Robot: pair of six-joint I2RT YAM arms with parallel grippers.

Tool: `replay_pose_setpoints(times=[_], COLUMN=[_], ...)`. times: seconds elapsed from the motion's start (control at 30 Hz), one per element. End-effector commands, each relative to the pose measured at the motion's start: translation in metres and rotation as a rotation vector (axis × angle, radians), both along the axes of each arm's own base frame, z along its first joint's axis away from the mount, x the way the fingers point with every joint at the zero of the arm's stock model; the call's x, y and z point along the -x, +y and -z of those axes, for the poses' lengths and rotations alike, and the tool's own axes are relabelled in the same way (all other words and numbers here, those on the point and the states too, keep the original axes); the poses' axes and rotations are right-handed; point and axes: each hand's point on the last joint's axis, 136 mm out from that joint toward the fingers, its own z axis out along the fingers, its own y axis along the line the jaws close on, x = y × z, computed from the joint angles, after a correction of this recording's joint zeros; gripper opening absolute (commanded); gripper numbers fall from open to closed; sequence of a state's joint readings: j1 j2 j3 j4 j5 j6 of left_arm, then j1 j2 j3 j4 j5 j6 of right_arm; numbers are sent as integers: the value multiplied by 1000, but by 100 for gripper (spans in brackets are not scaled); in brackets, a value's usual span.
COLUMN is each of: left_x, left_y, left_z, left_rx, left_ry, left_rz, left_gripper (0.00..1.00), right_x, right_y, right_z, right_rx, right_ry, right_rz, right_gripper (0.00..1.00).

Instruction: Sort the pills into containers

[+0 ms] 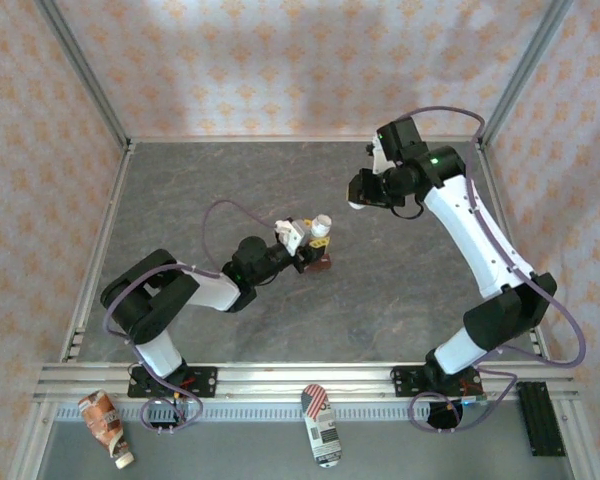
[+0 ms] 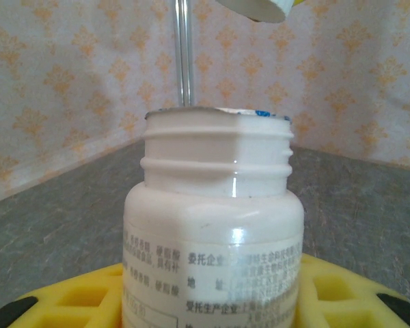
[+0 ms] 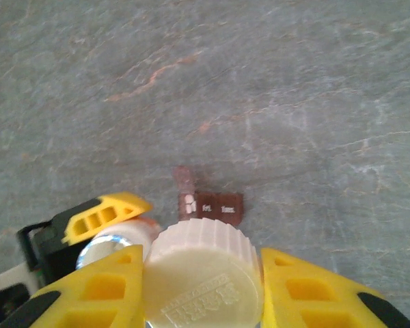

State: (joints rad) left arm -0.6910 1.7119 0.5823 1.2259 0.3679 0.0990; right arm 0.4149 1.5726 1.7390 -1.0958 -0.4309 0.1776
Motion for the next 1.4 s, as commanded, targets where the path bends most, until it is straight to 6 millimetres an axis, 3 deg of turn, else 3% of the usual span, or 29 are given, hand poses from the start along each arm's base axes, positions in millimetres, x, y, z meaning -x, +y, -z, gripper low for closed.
replay_pose_setpoints(times=[0.0, 0.27, 0.97, 1.37], left_x=[-4, -6, -6, 0], left_y=[-10, -19, -24, -24], left_z=[-24, -24, -29, -40], left_rx=[42, 43, 47, 47], left_ry=[-85, -91, -103, -139], left_rz=[46, 86, 140, 170], left_gripper=[0, 0, 0, 0], right_x=[15, 23, 35, 47], right_y=[16, 32, 41, 48], right_z=[7, 12, 22, 44], right_rx=[-6, -39, -51, -11], right_ry=[70, 109, 152, 217], right_rz=[-101, -183, -247, -308], right_gripper=[32, 32, 32, 32])
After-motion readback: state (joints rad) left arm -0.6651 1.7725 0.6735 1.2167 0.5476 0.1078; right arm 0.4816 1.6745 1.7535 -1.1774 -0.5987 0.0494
